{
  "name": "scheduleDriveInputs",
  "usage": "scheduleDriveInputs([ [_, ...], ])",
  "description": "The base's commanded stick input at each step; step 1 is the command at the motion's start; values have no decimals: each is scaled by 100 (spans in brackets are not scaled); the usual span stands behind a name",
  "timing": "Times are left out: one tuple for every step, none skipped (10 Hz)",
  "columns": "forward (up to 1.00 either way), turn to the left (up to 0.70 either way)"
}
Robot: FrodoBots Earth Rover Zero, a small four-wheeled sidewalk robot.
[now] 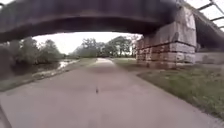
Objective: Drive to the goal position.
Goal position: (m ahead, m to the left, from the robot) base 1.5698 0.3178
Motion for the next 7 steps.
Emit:
scheduleDriveInputs([
  [70,0],
  [70,0],
  [70,0],
  [70,0],
  [70,0],
  [70,0],
  [70,0],
])
